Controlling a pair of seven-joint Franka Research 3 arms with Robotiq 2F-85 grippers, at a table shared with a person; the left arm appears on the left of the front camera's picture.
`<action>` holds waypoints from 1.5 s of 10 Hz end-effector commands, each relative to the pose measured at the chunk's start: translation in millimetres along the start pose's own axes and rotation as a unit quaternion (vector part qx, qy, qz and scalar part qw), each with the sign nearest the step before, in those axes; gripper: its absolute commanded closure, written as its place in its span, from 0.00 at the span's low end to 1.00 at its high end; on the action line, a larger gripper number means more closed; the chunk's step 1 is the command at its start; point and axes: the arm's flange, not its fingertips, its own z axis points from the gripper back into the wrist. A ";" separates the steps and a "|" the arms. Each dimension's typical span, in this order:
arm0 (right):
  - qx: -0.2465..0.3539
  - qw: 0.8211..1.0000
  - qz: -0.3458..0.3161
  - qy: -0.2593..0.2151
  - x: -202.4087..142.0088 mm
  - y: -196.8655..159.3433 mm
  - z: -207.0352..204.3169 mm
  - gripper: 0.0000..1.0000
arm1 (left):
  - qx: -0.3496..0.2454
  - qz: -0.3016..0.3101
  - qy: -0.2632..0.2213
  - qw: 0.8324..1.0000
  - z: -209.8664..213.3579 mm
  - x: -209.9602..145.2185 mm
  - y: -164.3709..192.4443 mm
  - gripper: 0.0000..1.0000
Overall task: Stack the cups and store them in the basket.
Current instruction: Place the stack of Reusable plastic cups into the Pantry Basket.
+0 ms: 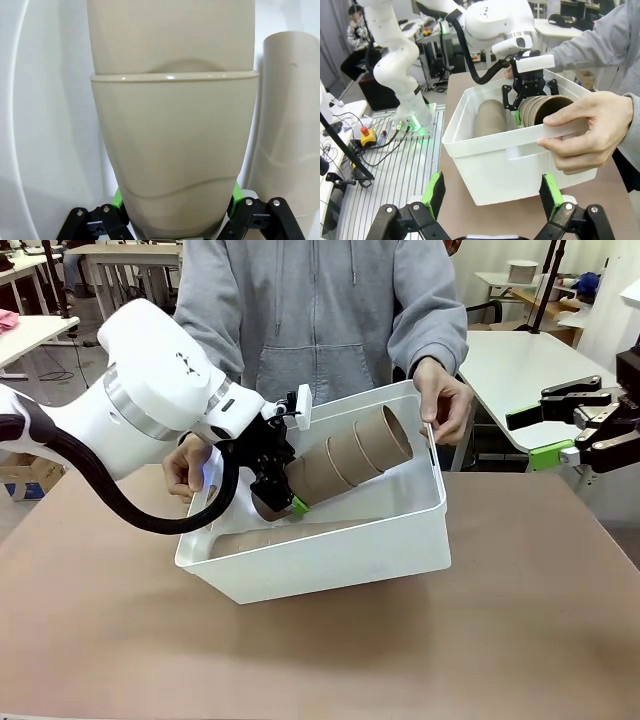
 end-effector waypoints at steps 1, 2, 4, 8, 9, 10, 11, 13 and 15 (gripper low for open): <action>-0.001 1.000 0.007 -0.015 1.5 -0.3 -0.4 0.00 | 0.014 0.019 0.023 0.999 -5.8 0.6 1.5 0.17; -0.001 1.000 0.007 -0.015 1.5 -0.3 -0.4 0.00 | 0.011 0.017 0.040 0.999 -12.2 -3.2 2.8 0.17; -0.001 1.000 0.007 -0.015 1.5 -0.3 -0.4 0.00 | 0.004 0.014 0.053 0.999 -21.6 -4.1 3.7 0.17; -0.001 1.000 0.007 -0.015 1.5 -0.3 -0.4 0.00 | 0.001 0.010 0.039 0.999 -20.1 3.2 7.3 0.00; -0.001 1.000 0.007 -0.015 1.5 -0.3 -0.4 0.00 | -0.003 0.009 0.031 0.999 -12.8 6.4 6.7 0.00; -0.001 1.000 0.007 -0.015 1.5 -0.3 -0.4 0.00 | -0.008 0.010 0.027 1.000 -1.8 9.7 5.1 0.00; -0.001 1.000 0.007 -0.015 1.5 -0.3 -0.4 0.00 | -0.018 0.013 0.021 1.000 15.7 14.1 3.1 0.00; -0.001 1.000 0.007 -0.015 1.5 -0.3 -0.4 0.00 | -0.045 0.021 0.009 0.999 69.1 19.0 -4.1 0.00; -0.001 1.000 0.007 -0.015 1.5 -0.3 -0.4 0.00 | -0.056 0.043 -0.011 0.997 128.5 14.7 -10.8 0.00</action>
